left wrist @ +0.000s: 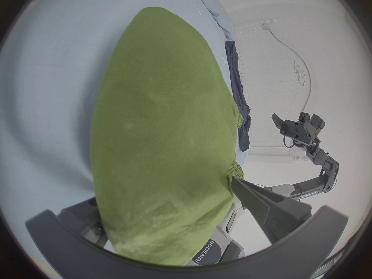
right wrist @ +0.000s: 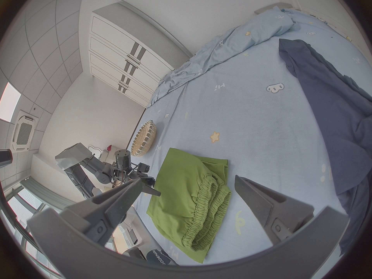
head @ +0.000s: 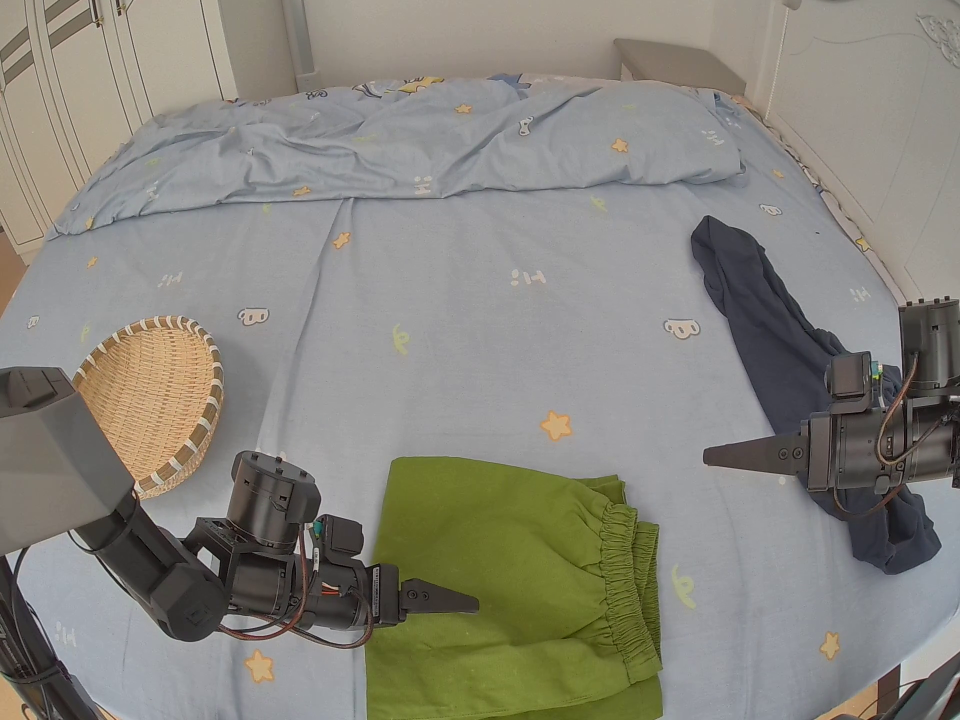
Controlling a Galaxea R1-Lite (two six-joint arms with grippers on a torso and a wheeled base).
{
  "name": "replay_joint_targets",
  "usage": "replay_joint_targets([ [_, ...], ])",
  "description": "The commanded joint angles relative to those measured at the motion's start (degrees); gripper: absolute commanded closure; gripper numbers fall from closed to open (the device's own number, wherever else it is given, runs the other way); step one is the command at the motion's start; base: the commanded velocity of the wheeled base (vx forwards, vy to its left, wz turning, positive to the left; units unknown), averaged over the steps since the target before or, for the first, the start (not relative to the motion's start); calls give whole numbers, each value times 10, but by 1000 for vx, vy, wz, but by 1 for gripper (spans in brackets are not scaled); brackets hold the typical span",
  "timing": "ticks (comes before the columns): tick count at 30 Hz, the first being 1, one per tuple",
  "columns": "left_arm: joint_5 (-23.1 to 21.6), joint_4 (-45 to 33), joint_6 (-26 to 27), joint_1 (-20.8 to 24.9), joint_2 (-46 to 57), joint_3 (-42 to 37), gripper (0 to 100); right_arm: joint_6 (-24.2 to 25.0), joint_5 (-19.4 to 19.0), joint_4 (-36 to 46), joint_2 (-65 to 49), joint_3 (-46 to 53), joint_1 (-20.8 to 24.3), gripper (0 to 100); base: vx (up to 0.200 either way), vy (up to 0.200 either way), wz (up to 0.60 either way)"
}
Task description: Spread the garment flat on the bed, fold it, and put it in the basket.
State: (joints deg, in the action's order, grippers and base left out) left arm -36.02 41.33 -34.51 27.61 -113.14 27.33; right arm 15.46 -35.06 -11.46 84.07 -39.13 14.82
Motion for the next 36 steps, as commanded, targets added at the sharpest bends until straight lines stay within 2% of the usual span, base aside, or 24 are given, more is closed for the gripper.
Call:
replay_joint_targets([
  [1,0,8,-8,2,-13,1,0,0,0,-1,3,0,0,0,0,0,0],
  [3,-1,13,-21,4,-12,-1,0,0,0,-1,7,0,0,0,0,0,0],
  [4,-1,14,-21,4,-12,-1,100,0,0,-1,7,0,-1,0,0,0,0],
  [11,2,24,-40,2,0,-1,100,0,0,-1,7,-2,0,0,0,0,0],
  [18,2,-7,-64,-25,76,17,100,1,0,-1,7,-1,7,0,0,0,0],
  [21,3,-68,-64,-71,122,46,100,2,0,-1,7,-1,7,0,0,0,0],
  [27,1,-216,-53,-106,180,114,100,2,0,0,7,-1,8,0,0,0,0],
  [31,0,-250,-38,-108,180,132,100,2,0,0,7,-1,8,0,0,0,0],
  [36,0,-248,-35,-112,170,137,100,3,0,1,7,0,12,0,0,0,0],
])
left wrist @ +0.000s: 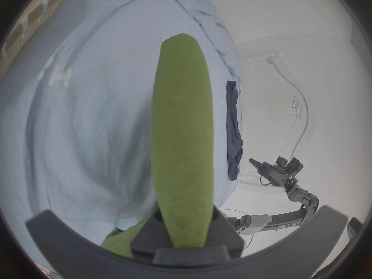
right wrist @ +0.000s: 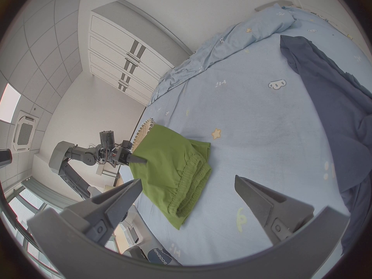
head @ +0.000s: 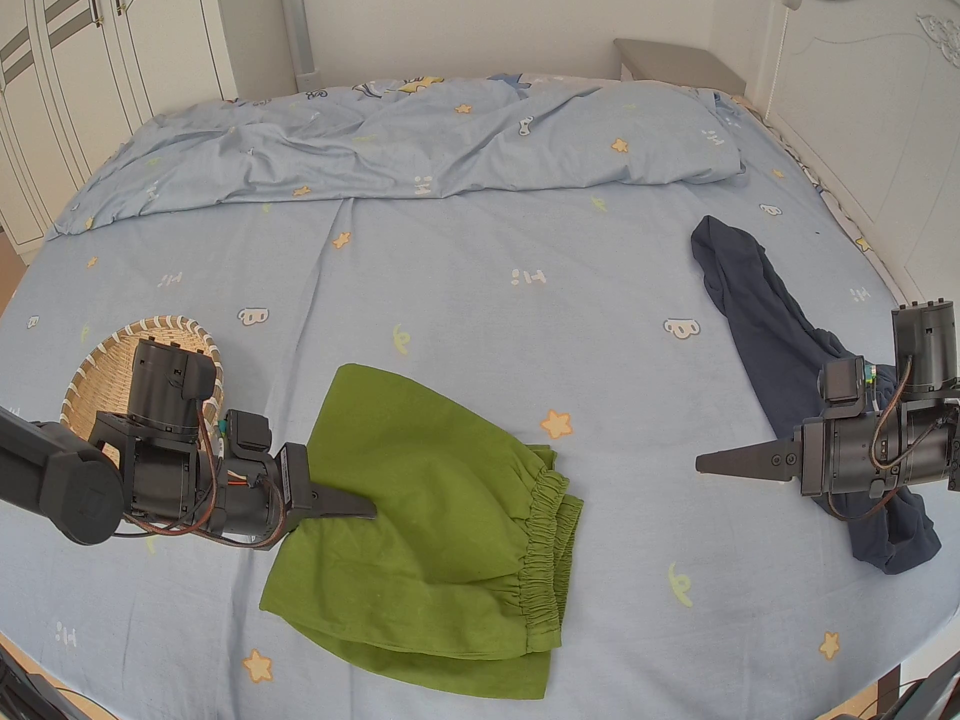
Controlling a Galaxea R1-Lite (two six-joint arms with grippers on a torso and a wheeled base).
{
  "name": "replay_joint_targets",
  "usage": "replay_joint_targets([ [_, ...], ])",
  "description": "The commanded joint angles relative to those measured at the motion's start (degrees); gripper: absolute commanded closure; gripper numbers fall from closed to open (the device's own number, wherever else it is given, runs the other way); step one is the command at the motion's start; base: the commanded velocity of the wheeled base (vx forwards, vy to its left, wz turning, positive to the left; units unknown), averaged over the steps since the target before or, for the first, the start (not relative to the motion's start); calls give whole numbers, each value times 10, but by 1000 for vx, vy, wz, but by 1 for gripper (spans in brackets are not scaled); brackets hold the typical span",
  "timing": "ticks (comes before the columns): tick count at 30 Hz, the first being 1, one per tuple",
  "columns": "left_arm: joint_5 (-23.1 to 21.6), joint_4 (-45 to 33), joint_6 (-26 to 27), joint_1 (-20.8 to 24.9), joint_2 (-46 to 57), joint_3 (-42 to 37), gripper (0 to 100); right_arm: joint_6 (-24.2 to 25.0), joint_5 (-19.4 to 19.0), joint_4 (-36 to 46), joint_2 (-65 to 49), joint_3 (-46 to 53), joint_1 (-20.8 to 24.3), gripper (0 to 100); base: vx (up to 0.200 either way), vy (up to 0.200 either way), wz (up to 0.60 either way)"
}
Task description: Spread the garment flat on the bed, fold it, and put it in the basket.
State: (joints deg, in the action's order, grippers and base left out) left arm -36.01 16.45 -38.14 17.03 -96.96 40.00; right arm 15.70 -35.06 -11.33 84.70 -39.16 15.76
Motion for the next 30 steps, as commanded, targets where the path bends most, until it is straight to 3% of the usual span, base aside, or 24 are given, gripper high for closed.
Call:
replay_joint_targets([
  [1,2,1,3,-7,5,10,100,0,0,0,0,0,2,0,0,0,0],
  [30,5,-4,14,-40,7,43,100,-1,0,0,5,1,7,0,-21,0,0],
])
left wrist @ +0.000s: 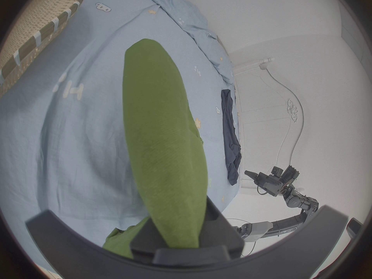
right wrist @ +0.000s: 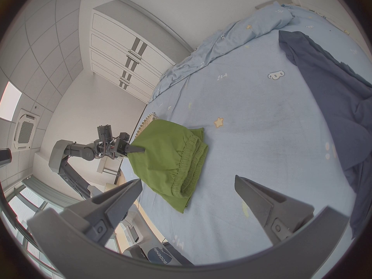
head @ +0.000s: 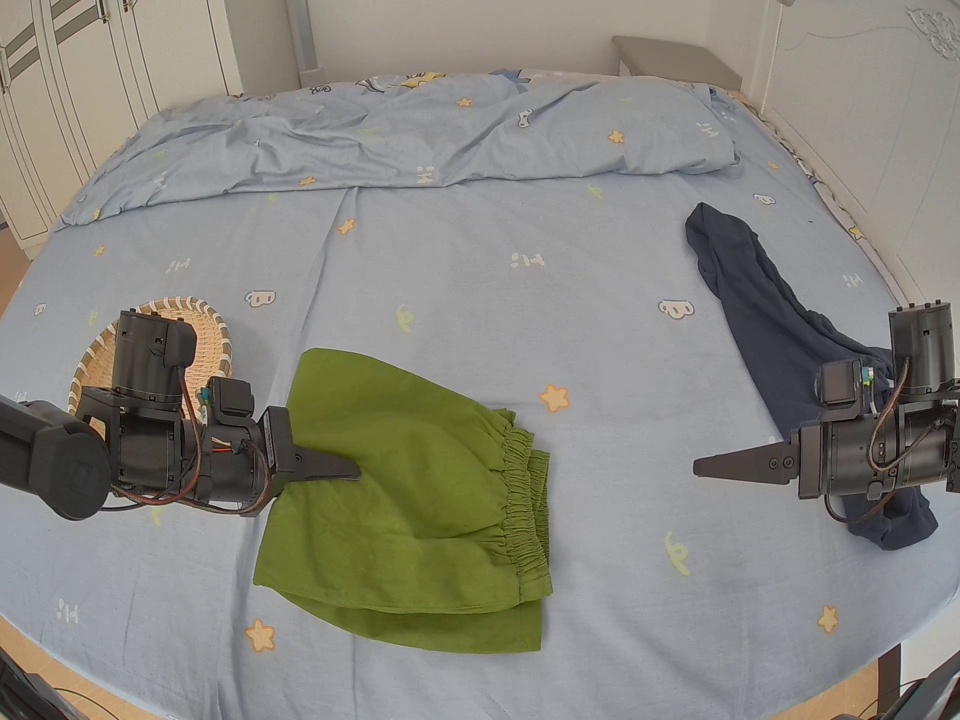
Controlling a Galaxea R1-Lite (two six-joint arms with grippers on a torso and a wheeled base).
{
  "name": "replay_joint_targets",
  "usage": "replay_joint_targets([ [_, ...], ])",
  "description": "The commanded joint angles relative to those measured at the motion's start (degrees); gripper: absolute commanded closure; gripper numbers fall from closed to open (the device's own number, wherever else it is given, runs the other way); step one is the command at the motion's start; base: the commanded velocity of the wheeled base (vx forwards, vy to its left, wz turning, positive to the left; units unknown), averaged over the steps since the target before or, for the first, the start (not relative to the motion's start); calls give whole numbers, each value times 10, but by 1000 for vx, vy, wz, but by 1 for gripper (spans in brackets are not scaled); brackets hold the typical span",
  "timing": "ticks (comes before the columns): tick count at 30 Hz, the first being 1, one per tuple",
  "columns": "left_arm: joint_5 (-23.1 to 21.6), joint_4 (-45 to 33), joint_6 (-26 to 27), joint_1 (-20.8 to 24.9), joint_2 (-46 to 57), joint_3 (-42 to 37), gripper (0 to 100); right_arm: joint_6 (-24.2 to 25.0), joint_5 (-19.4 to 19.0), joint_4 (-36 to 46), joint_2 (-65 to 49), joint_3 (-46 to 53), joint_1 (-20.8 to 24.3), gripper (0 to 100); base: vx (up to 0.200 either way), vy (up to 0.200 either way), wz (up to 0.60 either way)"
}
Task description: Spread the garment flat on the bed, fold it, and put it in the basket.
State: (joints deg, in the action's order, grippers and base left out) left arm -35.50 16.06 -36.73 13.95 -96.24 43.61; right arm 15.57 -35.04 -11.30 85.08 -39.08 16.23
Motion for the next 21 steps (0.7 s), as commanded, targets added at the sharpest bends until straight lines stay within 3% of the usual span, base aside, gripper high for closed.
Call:
replay_joint_targets([
  [1,0,-1,1,-13,0,10,100,0,0,1,1,1,2,0,0,0,0],
  [5,-2,-11,19,-31,3,21,100,0,0,1,1,1,7,0,0,0,0],
  [11,-3,-68,41,-39,5,51,100,0,0,1,8,1,8,0,0,200,0],
  [21,-3,-72,43,-42,3,53,100,0,0,0,8,1,7,0,0,200,0],
])
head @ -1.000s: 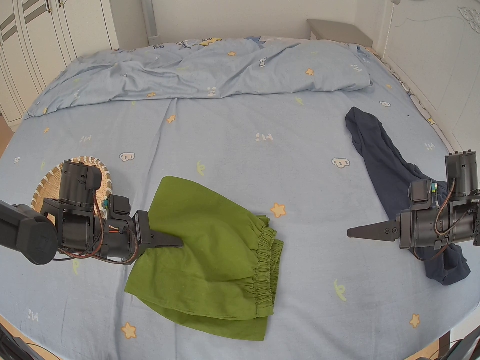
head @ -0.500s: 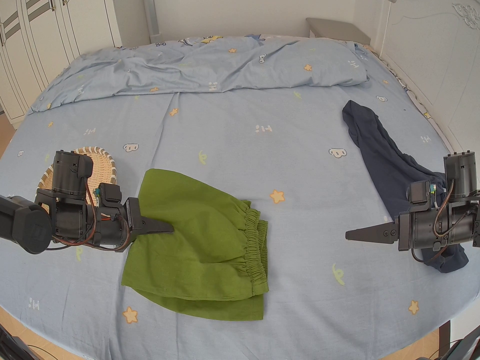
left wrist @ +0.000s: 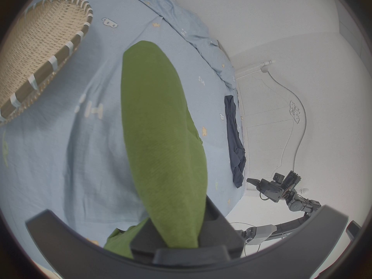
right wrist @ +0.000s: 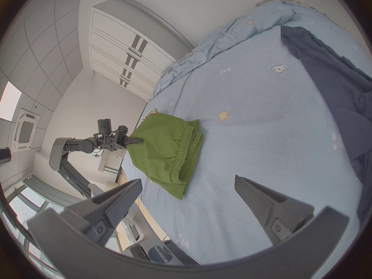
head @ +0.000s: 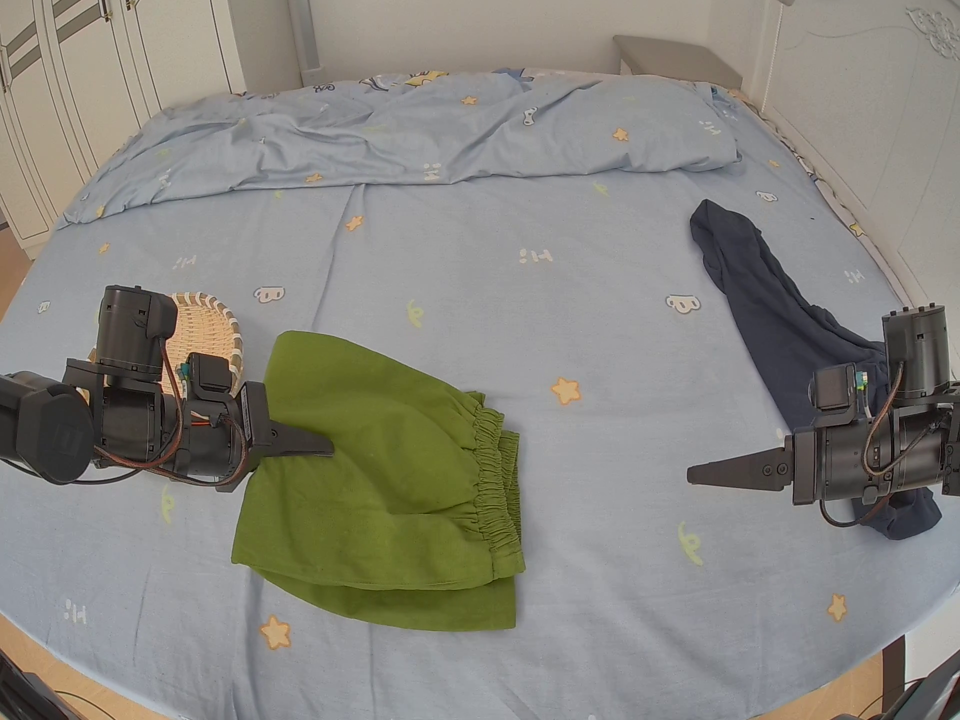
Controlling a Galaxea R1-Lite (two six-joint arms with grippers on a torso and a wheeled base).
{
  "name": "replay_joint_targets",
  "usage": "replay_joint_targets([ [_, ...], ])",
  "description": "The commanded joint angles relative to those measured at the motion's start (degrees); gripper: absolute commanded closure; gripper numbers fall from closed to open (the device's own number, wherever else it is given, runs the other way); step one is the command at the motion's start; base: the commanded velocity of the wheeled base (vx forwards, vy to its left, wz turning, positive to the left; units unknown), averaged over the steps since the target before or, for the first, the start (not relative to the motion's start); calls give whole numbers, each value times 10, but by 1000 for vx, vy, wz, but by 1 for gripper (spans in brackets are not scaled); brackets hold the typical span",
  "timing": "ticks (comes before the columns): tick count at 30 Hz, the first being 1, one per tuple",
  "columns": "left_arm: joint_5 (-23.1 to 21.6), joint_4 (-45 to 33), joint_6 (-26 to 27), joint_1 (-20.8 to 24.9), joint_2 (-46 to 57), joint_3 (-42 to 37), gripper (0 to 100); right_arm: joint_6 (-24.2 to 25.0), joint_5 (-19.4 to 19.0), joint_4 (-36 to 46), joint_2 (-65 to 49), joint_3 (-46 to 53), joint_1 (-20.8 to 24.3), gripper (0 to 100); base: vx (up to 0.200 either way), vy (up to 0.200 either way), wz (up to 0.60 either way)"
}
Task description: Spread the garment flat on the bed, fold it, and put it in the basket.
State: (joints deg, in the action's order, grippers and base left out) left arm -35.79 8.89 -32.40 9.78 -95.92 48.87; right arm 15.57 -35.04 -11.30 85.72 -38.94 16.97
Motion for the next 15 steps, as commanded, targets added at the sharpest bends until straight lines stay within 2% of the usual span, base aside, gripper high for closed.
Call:
replay_joint_targets([
  [1,0,0,0,0,-1,1,100,0,0,0,1,0,0,0,0,200,0],
  [15,1,0,1,6,-1,-7,100,0,1,0,1,0,-1,0,0,200,0],
])
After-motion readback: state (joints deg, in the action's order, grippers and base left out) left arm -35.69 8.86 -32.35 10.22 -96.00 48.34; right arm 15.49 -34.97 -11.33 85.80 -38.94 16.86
